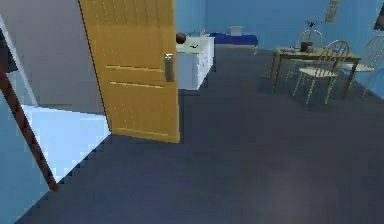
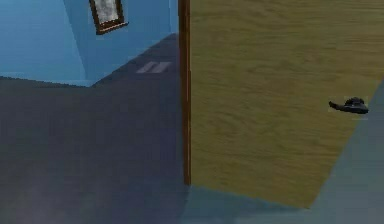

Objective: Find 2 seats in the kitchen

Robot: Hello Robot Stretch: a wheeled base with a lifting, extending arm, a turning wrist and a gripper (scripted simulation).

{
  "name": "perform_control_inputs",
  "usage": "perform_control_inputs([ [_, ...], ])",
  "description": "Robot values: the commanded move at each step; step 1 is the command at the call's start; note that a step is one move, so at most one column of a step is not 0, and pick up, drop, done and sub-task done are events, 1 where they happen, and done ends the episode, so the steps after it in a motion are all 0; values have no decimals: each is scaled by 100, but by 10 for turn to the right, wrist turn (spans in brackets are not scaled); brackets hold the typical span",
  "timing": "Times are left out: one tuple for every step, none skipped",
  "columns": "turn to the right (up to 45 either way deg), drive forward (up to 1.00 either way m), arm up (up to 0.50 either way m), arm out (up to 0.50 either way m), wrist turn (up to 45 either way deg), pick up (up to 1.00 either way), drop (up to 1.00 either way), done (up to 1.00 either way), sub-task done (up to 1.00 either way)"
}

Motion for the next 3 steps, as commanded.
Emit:
perform_control_inputs([
  [0, 55, 0, 0, 0, 0, 0, 0, 0],
  [-330, 0, 0, 0, 0, 0, 0, 0, 0],
  [0, 100, 0, 0, 0, 0, 0, 0, 0],
])
